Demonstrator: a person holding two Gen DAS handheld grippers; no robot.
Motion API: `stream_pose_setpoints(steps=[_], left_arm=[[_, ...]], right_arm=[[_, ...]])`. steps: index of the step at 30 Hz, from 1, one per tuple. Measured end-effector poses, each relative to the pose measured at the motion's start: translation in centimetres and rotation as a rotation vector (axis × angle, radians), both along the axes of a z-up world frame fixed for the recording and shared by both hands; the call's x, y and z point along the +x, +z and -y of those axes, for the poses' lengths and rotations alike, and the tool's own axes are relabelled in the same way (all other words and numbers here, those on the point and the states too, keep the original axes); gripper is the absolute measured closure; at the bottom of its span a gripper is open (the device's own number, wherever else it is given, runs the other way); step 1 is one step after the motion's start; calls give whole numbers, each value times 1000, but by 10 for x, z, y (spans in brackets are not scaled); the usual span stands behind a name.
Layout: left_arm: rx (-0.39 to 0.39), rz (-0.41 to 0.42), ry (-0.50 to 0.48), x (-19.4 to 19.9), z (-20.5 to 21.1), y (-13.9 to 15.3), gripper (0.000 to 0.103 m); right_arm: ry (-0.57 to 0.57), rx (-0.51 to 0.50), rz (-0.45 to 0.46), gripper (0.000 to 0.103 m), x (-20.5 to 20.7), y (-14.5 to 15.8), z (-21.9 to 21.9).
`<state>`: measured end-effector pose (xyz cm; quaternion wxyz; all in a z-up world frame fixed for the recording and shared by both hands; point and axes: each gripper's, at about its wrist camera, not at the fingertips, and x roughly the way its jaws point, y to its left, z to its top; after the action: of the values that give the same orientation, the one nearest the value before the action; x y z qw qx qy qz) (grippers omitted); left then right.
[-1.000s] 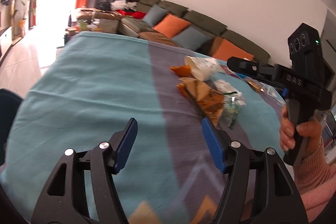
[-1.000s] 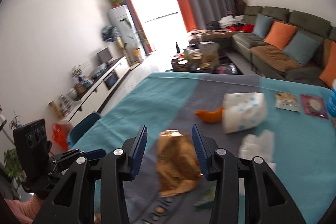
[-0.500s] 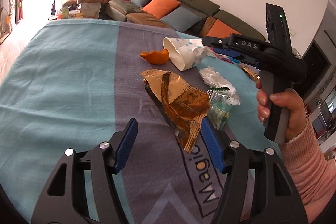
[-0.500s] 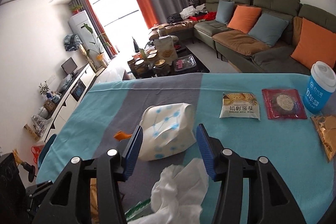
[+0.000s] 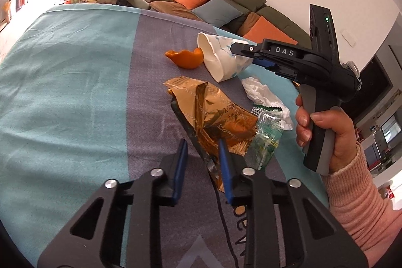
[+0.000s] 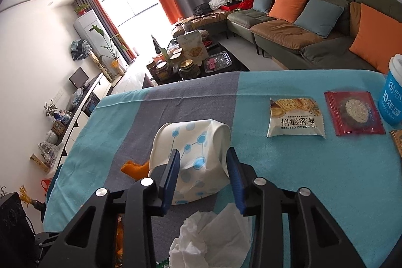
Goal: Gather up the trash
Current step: 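Grasp the white blue-dotted paper cup with the right tool while the left tool grasps a gold wrapper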
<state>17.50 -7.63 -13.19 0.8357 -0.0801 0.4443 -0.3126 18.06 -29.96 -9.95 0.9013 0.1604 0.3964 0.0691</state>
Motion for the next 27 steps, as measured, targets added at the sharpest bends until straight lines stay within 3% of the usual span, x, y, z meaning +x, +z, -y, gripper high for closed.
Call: stream_pose_setpoints(steps=[5,15,27], left_arm=[[-1,9,-16,-1,2,0,94],[-20,47,1,-5,-13,10,99],[-7,113,53,-21,-47,24,101]], right_arm=[[-1,4,13,79,-3,2,1],[-7,42,62,88,-18,11,7],[8,83,135,89,-42,32,2]])
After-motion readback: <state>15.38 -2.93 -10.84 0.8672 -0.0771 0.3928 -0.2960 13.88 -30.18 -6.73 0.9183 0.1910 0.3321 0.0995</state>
